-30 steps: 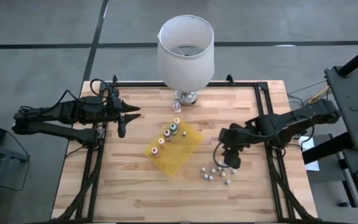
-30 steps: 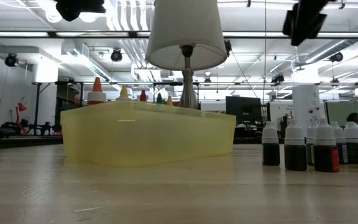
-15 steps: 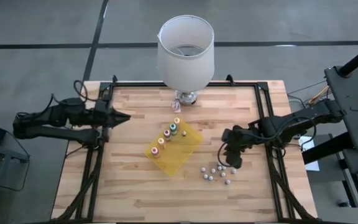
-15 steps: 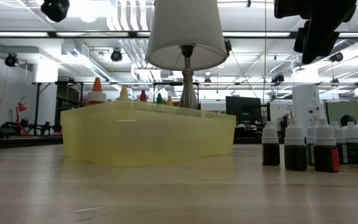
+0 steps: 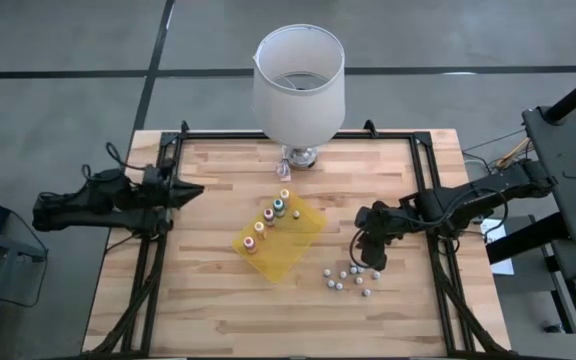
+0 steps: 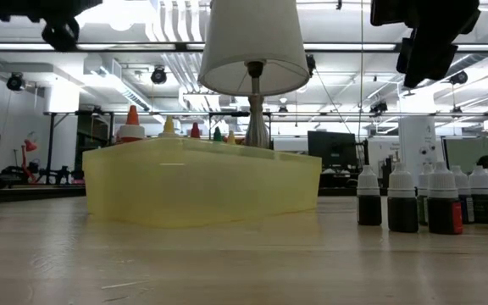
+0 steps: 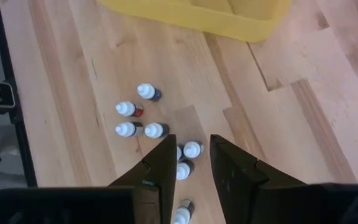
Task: Pick & Place food coloring
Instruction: Put the small purple food coloring bottle into the yellow bin
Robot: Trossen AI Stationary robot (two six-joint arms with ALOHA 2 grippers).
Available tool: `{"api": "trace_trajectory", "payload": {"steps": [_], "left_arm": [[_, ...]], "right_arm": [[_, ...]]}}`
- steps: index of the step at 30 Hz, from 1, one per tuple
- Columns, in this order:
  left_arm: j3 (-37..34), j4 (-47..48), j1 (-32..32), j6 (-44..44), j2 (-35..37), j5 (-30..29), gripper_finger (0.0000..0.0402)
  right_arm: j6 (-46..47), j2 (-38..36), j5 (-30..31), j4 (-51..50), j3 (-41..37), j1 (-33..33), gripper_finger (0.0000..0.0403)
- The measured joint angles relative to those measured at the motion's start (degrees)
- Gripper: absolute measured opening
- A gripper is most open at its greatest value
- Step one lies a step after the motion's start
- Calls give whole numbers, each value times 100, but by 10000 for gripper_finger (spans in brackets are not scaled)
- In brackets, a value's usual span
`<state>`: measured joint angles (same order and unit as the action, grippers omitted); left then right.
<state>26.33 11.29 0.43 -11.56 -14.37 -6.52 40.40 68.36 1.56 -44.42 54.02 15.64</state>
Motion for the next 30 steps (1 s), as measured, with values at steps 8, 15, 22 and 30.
{"api": "trace_trajectory", "payload": {"steps": [8,15,22,30], "left_arm": [[-792,-714,0,-87,36,2,0],[-1513,-1550,0,246,32,7,0],[-2114,-2065,-2,79,35,24,0],[-2322,-2075,-2,119,39,48,0]], "right_arm": [[-6,0,15,47,0,0,86],[-6,0,14,46,-2,0,86],[0,0,11,45,-2,0,86],[13,0,6,43,-2,0,86]]}}
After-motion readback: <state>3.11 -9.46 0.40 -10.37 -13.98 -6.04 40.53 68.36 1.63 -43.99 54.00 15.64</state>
